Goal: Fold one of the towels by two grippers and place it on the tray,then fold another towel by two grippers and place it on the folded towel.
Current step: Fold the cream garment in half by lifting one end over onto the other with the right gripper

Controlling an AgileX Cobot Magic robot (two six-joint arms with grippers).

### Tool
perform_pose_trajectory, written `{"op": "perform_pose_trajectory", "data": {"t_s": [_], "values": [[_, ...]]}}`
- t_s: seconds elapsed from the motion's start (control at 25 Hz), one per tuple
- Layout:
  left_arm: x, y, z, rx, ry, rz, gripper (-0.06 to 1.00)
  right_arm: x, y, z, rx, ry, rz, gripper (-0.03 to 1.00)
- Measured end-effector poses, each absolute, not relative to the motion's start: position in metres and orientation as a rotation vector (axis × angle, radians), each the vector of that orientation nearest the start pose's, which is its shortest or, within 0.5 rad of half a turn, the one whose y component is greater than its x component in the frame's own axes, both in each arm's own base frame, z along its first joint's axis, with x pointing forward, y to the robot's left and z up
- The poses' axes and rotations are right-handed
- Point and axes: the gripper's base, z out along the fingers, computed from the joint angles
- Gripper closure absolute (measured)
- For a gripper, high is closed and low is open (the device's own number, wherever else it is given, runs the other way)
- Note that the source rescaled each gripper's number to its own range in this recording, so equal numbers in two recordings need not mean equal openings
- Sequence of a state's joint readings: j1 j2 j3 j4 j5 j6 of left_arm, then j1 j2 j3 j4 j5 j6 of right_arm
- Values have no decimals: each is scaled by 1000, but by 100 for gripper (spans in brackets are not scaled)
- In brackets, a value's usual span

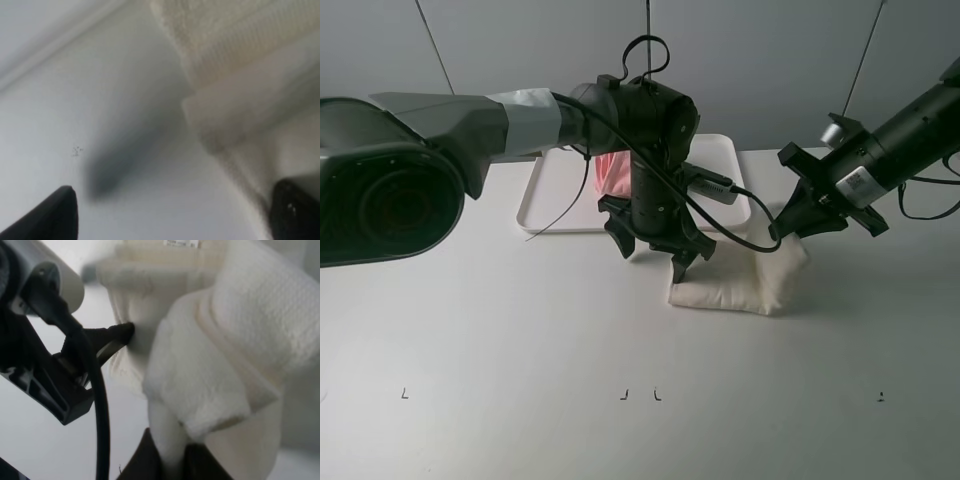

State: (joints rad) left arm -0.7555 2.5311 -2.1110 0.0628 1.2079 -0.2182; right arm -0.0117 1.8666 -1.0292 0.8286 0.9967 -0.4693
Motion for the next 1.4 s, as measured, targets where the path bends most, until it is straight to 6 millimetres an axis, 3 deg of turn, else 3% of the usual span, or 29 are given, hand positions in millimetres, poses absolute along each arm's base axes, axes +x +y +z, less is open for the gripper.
{"op": "perform_pose_trajectory", "data": {"t_s": [0.28,0.48,0.84,1.4], "values": [[373,-333,101,801,3015,-18,-4,305,62,136,227,2788,1201,93],[373,-333,100,804,3015,-17,-4,298,69,126,271,2745,1177,93],[375,-331,100,795,3019,-15,-4,298,103,121,208,2685,1075,93],[376,-329,100,792,3022,-14,-4,298,113,121,208,2656,1045,93]]}}
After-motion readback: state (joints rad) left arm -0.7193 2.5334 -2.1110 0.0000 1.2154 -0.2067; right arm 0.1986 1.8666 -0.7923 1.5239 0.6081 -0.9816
